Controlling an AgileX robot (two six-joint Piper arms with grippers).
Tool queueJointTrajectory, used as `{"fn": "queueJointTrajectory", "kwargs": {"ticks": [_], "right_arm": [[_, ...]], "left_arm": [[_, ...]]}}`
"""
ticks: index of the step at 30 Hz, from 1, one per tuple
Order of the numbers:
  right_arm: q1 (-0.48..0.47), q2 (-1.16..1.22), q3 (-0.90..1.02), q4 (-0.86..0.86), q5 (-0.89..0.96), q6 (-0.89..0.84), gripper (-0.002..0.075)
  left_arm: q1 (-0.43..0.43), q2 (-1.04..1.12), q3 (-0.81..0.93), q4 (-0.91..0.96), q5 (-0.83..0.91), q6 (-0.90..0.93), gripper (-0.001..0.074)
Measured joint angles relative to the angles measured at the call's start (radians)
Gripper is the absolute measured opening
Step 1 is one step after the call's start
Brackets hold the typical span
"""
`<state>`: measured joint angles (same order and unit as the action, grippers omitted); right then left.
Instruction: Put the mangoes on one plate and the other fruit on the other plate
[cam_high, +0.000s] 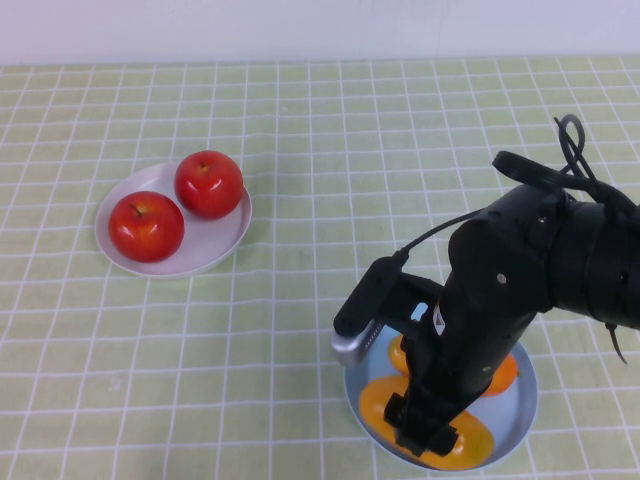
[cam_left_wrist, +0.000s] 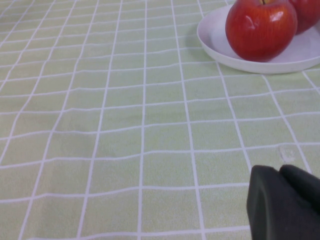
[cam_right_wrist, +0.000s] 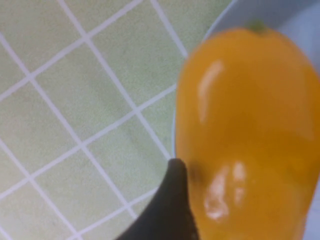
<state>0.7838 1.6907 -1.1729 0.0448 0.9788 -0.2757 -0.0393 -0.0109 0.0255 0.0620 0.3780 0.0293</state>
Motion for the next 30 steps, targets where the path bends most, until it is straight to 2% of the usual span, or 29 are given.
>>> {"fn": "queueJointTrajectory", "kwargs": {"ticks": [6,10,13,18,20,23,30], "right_arm": [[0.004,-0.005,0.000,-0.009,0.009,0.015,0.0622],[0.036,-0.076,0.000,-0.026,0.011,0.015,0.0579],[0.064,-0.176,0.000,-0.028,0.011,0.034,0.0479],[0.073,-0.321,0.000,0.003,0.071,0.081,0.0146],[0.073,-0.364,0.000,0.012,0.114,0.086,0.0054],[0.073,-0.417,0.000,0.037,0.162,0.090,0.0006],[0.073,-0.492,0.000,0.132,0.230,0.090,-0.0013]], "left_arm": [[0.000,0.000,0.000,0.000,0.000,0.000,0.0002],[0.000,0.000,0.000,0.000,0.000,0.000,0.0002],[0.000,0.000,0.000,0.000,0.000,0.000,0.0002],[0.000,0.000,0.000,0.000,0.000,0.000,0.0002],[0.000,0.000,0.000,0.000,0.000,0.000,0.0002],[0.000,0.000,0.000,0.000,0.000,0.000,0.0002],[0.000,0.000,0.000,0.000,0.000,0.000,0.0002]]}}
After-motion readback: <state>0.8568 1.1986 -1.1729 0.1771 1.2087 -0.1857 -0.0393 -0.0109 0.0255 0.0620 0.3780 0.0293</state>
